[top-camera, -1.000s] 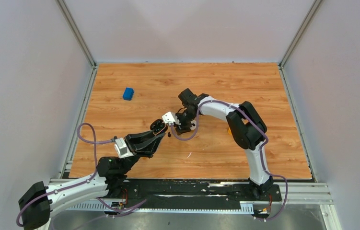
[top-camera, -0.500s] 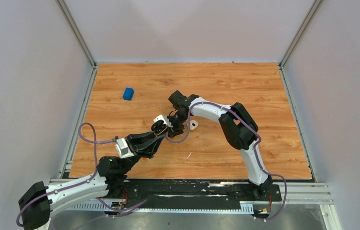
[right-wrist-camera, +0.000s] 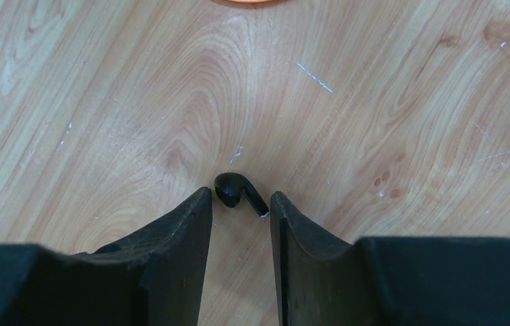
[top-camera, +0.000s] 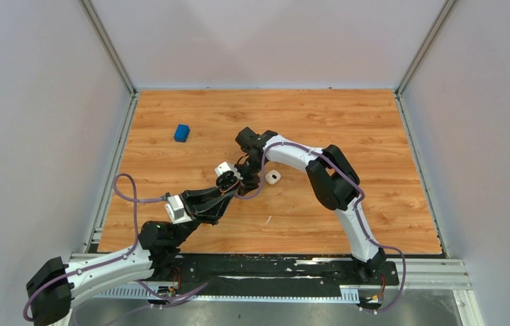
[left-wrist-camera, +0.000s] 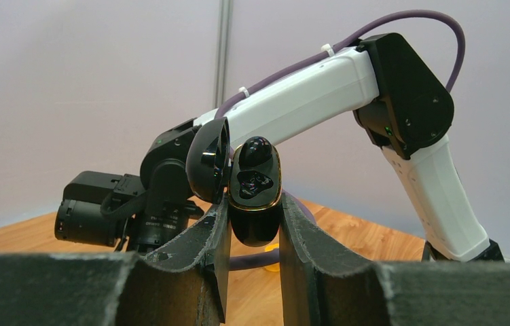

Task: Insert the wireless bluetooth earbuds into the charging case
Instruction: Pick up the earbud from the center of the board.

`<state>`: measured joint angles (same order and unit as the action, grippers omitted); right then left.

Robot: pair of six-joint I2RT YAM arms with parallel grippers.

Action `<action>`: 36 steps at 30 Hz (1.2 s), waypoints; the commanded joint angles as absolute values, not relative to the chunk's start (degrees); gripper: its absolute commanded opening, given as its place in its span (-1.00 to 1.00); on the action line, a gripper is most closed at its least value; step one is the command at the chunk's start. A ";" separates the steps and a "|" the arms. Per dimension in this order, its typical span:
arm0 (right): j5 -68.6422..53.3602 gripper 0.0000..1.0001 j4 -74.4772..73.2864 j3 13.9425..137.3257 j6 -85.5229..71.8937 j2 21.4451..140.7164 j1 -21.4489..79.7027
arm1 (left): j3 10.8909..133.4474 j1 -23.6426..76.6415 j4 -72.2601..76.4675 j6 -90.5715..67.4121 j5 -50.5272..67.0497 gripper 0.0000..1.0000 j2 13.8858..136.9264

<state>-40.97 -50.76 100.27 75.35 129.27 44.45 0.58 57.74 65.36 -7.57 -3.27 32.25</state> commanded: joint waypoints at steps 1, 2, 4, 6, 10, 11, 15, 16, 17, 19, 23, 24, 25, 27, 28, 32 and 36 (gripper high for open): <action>-38.88 -0.23 -54.69 101.49 76.89 132.32 45.80 | -3.65 57.64 66.57 -7.82 -2.98 -1.00 32.33; -38.54 -0.21 -54.79 101.51 76.90 132.45 45.98 | -3.66 57.60 66.48 -7.82 -2.99 -1.00 32.34; -38.25 -0.20 -54.85 101.51 76.92 132.61 46.19 | -3.69 57.61 66.40 -7.82 -2.90 -1.00 32.34; -38.17 -0.20 -54.95 101.63 76.92 132.73 46.44 | -3.60 57.65 66.36 -7.81 -2.98 -1.00 32.43; -37.57 -0.22 -55.19 101.82 77.03 132.89 46.66 | -3.51 57.65 66.15 -7.74 -2.99 -1.00 32.60; -37.29 -0.24 -55.32 101.98 76.95 132.96 46.71 | -3.44 57.63 66.08 -7.75 -2.98 -1.00 32.61; -36.59 -0.31 -56.67 103.04 76.93 133.85 46.82 | -3.33 57.60 65.81 -7.73 -2.99 -1.00 32.69; -36.46 -0.33 -56.94 103.24 76.86 133.98 46.84 | -3.32 57.61 65.82 -7.73 -2.99 -1.00 32.67; -36.34 -0.34 -57.40 103.52 76.89 134.26 46.83 | -3.34 57.58 65.60 -7.73 -2.99 -1.00 32.67; -36.09 -0.38 -58.73 104.69 76.47 135.02 46.92 | -3.25 57.65 65.40 -7.73 -2.97 -1.00 32.69; -35.61 -0.53 -63.83 108.69 74.58 137.45 46.92 | -3.00 57.58 65.06 -7.65 -2.91 -1.00 32.78; -35.50 -0.56 -64.68 109.18 73.97 137.59 46.93 | -2.99 57.65 64.93 -7.58 -2.90 -1.00 32.78; -35.48 -0.61 -65.36 109.32 73.44 137.59 46.87 | -2.99 57.66 64.88 -7.56 -2.90 -1.00 32.84; -36.15 -0.66 -65.74 108.73 71.94 137.00 46.57 | -2.86 57.65 64.78 -7.51 -2.89 -1.00 32.87; -36.78 -0.68 -65.64 108.25 71.05 136.36 46.47 | -2.90 57.62 64.73 -7.51 -2.86 -1.00 32.87; -40.58 -0.70 -64.36 105.77 66.53 132.68 45.05 | -2.90 57.62 64.63 -7.26 -2.88 -1.00 32.55; -48.14 -0.70 -65.49 104.92 62.34 129.93 41.78 | -2.95 57.63 64.16 -6.89 -3.12 -1.00 31.88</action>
<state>-41.69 -61.41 106.74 68.27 132.64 44.82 0.58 57.74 64.12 -7.44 -3.27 32.60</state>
